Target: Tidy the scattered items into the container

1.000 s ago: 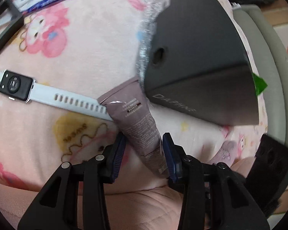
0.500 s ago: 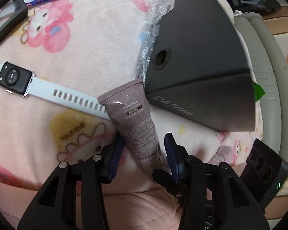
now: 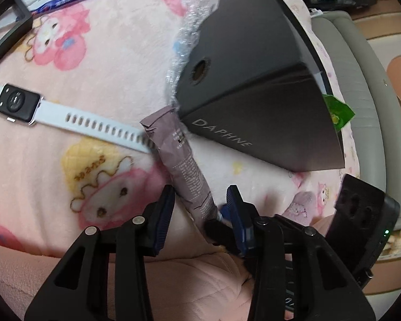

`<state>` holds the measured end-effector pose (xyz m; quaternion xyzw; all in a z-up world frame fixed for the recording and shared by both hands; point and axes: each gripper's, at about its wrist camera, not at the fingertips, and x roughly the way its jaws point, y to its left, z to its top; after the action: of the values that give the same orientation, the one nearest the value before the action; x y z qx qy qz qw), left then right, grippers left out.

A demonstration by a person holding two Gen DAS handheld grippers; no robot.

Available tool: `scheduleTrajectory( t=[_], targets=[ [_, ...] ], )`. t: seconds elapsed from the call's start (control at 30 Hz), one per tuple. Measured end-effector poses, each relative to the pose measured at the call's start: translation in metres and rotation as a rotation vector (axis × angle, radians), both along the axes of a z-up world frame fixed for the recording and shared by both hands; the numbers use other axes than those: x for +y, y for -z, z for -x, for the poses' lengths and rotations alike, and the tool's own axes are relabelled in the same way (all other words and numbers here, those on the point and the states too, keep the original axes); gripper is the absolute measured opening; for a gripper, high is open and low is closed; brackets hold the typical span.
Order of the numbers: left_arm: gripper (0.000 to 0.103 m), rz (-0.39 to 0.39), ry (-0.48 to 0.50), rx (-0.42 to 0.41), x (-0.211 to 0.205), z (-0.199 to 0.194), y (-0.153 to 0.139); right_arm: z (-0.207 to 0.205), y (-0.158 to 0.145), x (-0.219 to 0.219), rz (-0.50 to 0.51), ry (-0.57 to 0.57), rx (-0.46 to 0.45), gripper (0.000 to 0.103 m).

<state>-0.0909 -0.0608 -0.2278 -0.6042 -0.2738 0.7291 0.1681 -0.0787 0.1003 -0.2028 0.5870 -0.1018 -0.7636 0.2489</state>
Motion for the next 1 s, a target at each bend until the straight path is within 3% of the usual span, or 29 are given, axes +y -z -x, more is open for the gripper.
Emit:
scheduleTrajectory(
  t=[0.1,0.33,0.4,0.57,0.63,0.83,1.0],
  targets=[
    [0.041,0.019,0.011,0.019,0.005,0.001,-0.002,-0.003,-0.003,0.004,-0.015,-0.012,0.014,0.031],
    [0.041,-0.033,0.028,0.069,0.018,-0.004,-0.006,-0.005,-0.013,0.012,-0.033,-0.012,0.045,0.031],
    [0.041,-0.007,0.027,0.065,0.022,-0.002,-0.004,-0.004,-0.012,0.010,-0.039,-0.012,0.049,0.031],
    [0.041,-0.055,0.014,0.069,0.023,0.003,-0.002,-0.001,-0.007,0.005,-0.093,-0.015,0.072,0.031],
    [0.044,-0.062,0.015,0.080,0.022,0.003,-0.004,0.000,-0.004,0.004,-0.120,-0.017,0.074,0.025],
    [0.043,-0.025,0.001,0.073,0.013,0.001,-0.006,0.000,-0.006,0.019,-0.026,0.024,0.027,0.024],
    [0.044,0.005,-0.035,0.052,0.019,0.000,-0.003,-0.001,-0.005,0.029,-0.013,0.055,0.000,0.024]
  ],
)
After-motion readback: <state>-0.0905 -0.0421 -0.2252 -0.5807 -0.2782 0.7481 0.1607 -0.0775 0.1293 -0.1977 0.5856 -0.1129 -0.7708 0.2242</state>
